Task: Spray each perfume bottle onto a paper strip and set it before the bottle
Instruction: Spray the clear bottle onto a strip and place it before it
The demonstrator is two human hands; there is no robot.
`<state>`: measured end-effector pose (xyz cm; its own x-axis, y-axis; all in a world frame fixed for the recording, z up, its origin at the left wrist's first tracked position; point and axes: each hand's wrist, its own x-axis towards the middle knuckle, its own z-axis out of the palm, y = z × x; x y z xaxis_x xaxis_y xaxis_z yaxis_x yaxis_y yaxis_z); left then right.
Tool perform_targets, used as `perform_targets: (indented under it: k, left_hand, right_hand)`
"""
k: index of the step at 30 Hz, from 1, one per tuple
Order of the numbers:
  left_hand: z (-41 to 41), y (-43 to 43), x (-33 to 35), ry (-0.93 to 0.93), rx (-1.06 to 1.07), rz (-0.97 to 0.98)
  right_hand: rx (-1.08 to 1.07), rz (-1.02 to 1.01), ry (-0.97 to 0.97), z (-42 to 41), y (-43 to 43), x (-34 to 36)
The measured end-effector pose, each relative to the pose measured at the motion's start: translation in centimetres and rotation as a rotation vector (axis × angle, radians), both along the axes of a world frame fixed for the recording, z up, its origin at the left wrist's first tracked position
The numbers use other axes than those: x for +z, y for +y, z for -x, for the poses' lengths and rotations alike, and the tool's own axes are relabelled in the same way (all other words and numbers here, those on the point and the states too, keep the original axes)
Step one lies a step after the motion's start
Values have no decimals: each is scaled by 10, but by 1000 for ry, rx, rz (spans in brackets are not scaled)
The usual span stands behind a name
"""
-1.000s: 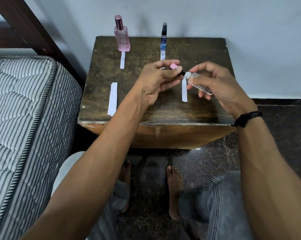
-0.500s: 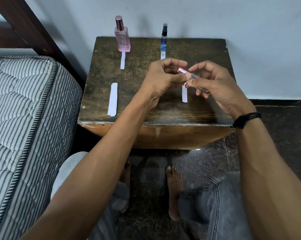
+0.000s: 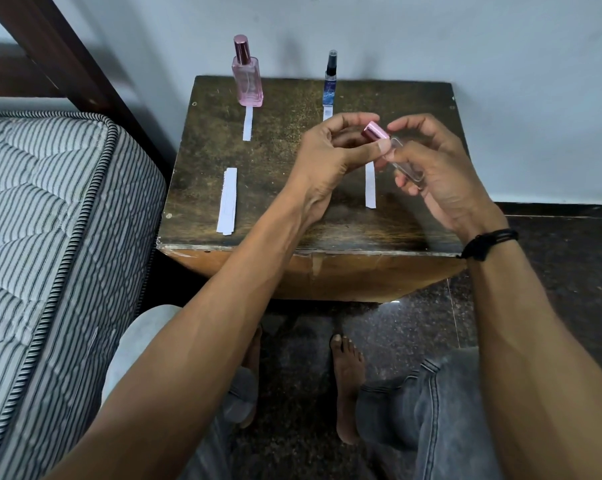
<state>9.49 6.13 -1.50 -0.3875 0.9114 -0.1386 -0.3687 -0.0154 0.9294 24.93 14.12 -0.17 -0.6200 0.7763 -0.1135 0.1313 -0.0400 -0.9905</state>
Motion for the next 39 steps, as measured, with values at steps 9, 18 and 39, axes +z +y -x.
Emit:
perform_targets:
  k: [9,18,39]
  left_hand:
    - [-4,4,-7,29,114,-42]
    - [2,0,4,177,105,-73]
    - [1,3,-1,566,141,-62]
  right_hand:
    - [-8,19,34,2,-1,-1]
    - [-3,-7,66,3,5,-6]
    - [36,-155,-19,4,6,-13]
